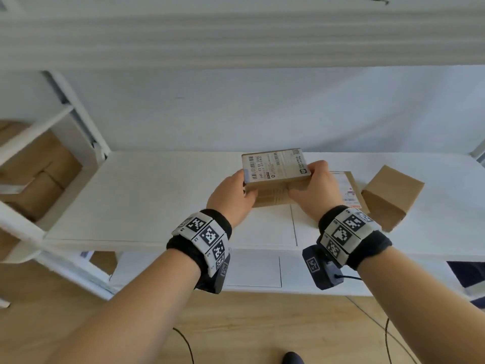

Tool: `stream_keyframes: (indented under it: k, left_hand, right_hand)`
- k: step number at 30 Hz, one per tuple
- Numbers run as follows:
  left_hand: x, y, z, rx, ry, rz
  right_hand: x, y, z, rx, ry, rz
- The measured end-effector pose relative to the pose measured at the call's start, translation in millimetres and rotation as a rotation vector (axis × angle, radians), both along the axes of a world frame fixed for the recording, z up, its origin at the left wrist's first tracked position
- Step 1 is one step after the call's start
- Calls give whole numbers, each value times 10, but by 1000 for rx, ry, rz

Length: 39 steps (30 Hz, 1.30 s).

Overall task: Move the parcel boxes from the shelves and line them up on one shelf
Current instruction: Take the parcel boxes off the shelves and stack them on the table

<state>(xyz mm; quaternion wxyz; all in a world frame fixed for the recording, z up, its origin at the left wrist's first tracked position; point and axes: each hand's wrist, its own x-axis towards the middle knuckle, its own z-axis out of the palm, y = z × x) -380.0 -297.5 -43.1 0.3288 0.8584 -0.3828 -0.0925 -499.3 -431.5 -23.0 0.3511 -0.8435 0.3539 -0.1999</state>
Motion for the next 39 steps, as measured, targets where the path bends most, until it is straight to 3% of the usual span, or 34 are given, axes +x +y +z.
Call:
stream_keyframes:
  k: [10, 19, 31, 39]
  left_hand:
    - [406, 2031, 44, -29, -27, 207]
    - [689, 3675, 32, -53, 37, 538]
    - [1575, 5177, 48, -33, 67, 949]
    - [2598, 5878, 123, 10, 69, 1072]
  right_hand:
    - [700, 1775, -14, 27, -32, 240]
    - [1486, 3212, -82, 41, -19, 549]
    - [2870, 4797, -269, 153, -45, 907]
    - [3999, 5598, -315, 222, -37, 960]
